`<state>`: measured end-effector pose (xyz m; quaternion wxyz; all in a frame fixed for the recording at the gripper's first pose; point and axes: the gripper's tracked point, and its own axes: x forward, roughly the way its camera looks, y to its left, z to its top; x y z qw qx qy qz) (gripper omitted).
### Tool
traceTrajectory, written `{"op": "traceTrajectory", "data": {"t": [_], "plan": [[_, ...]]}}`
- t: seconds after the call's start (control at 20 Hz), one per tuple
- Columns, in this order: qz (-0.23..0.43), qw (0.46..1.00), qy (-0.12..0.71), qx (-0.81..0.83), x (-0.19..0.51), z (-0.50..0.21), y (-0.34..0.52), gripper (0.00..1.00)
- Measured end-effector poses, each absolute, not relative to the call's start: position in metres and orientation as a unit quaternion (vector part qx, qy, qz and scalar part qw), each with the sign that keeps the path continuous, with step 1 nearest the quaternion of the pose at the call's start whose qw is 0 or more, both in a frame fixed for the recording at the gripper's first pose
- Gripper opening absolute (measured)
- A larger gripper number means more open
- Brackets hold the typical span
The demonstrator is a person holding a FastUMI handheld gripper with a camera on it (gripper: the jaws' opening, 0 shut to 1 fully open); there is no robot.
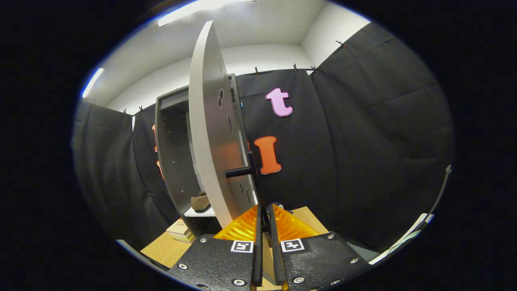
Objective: Open the shoe cabinet door, grab the shoes and put them into the shoe cabinet, then close the shoe cabinet door.
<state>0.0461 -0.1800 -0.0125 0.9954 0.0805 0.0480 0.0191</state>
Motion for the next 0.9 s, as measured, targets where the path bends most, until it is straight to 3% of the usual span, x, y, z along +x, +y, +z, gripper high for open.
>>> {"op": "traceTrajectory", "data": {"t": [0.25, 0.5, 0.9], "plan": [[0.01, 0.997, 0.051, 0.065, 0.022, -0.007, -0.175, 0.1], [-0.046, 0.997, 0.036, 0.044, -0.009, 0.008, -0.171, 0.11], [-0.075, 0.995, 0.058, 0.019, -0.05, -0.019, -0.084, 0.1]]}}
